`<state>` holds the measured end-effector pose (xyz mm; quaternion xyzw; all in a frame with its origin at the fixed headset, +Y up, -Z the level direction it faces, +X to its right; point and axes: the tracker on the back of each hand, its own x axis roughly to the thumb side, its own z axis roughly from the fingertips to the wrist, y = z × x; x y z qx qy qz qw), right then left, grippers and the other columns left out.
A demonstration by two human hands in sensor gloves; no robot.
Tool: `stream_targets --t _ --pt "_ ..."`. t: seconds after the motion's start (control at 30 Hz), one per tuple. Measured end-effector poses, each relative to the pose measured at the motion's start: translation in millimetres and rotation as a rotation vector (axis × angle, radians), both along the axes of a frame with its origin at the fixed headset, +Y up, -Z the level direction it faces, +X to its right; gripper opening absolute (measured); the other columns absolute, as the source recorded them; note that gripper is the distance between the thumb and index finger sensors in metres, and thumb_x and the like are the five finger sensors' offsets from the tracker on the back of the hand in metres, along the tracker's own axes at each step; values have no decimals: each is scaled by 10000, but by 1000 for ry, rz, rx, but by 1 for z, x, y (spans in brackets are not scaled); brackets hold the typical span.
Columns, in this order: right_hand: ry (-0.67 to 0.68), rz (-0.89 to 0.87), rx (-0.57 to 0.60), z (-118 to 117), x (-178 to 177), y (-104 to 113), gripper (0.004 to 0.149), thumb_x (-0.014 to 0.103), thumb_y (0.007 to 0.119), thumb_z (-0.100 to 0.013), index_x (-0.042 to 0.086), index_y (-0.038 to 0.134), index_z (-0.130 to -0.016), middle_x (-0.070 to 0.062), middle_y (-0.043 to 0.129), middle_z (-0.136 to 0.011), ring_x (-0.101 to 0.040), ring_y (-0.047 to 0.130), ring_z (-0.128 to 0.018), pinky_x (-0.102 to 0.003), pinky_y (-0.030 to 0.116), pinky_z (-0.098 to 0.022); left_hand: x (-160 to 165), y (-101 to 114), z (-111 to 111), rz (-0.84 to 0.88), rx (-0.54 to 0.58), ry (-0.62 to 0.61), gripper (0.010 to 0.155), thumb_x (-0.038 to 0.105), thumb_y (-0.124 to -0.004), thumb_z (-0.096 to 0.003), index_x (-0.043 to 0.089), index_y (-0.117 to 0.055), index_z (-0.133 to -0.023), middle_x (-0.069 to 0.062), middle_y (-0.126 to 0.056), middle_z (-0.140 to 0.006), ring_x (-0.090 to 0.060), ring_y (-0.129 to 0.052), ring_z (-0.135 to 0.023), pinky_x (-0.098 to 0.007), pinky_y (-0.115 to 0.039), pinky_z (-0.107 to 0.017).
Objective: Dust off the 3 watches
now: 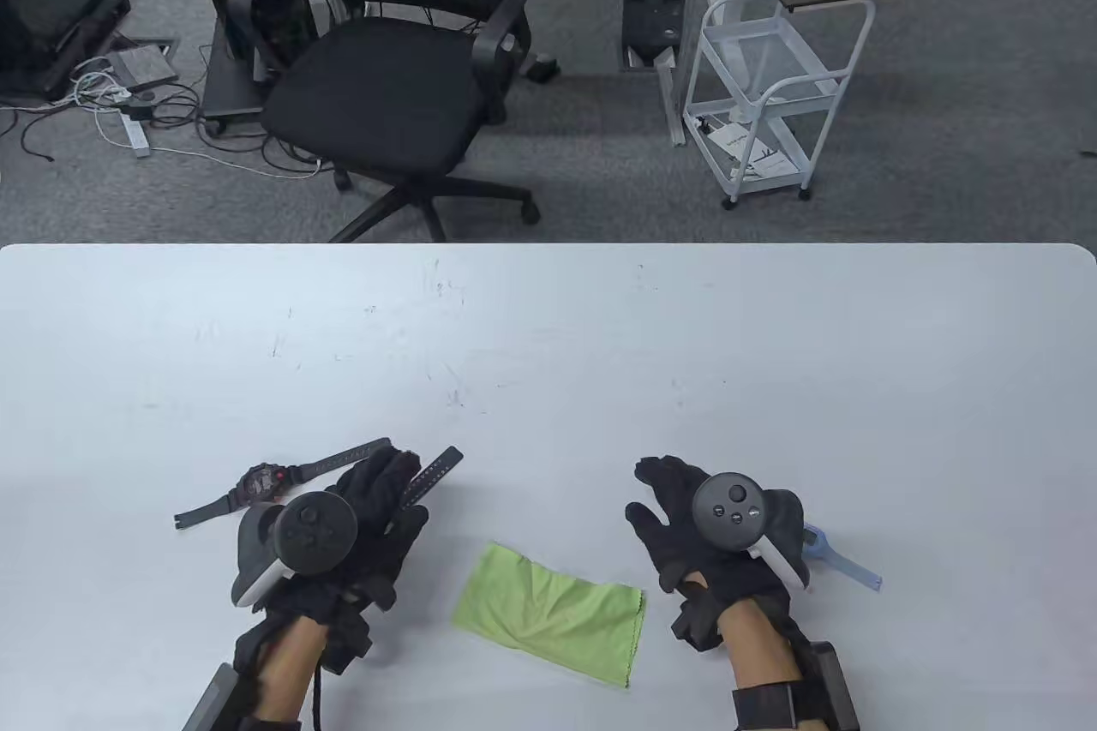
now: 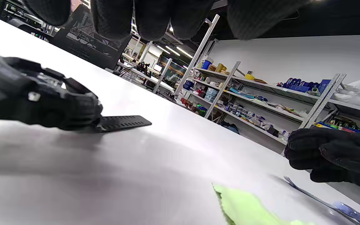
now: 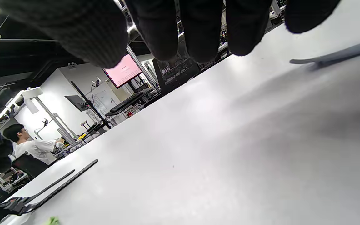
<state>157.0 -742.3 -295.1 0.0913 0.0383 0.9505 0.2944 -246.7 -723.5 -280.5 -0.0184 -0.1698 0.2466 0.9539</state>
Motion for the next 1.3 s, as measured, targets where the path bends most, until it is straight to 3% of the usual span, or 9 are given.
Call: stream_targets --t 0.8,0.97,1.13,1.3 --pt "63 -1 109 8 -14 13 660 482 806 -509 143 693 -1064 -192 679 -1076 -478 689 -960 -730 537 -636 4 4 3 -5 25 -25 710 486 -700 -554 154 -518 -1154 -172 -520 -1199 -504 -564 -1071 -770 -496 -692" --pt "237 74 262 27 -52 32 610 493 856 -486 145 799 -984 -153 781 -1007 -421 790 -896 -680 616 -621 2 6 4 2 34 -14 710 488 -700 -553 157 -518 -1154 -173 -520 -1200 -504 -563 -1072 -771 -495 -692" --pt "491 258 178 52 -111 28 590 549 815 -496 147 888 -921 -127 900 -920 -374 918 -786 -610 729 -557 0 7 4 4 29 -5 711 488 -700 -554 152 -522 -1154 -176 -520 -1200 -507 -562 -1072 -773 -493 -691" --pt "522 410 149 62 -144 5 690 612 807 -478 112 879 -948 -154 887 -942 -394 937 -768 -613 755 -526 -1 8 5 -10 23 3 711 490 -699 -554 150 -524 -1154 -181 -518 -1200 -506 -560 -1072 -771 -495 -691"
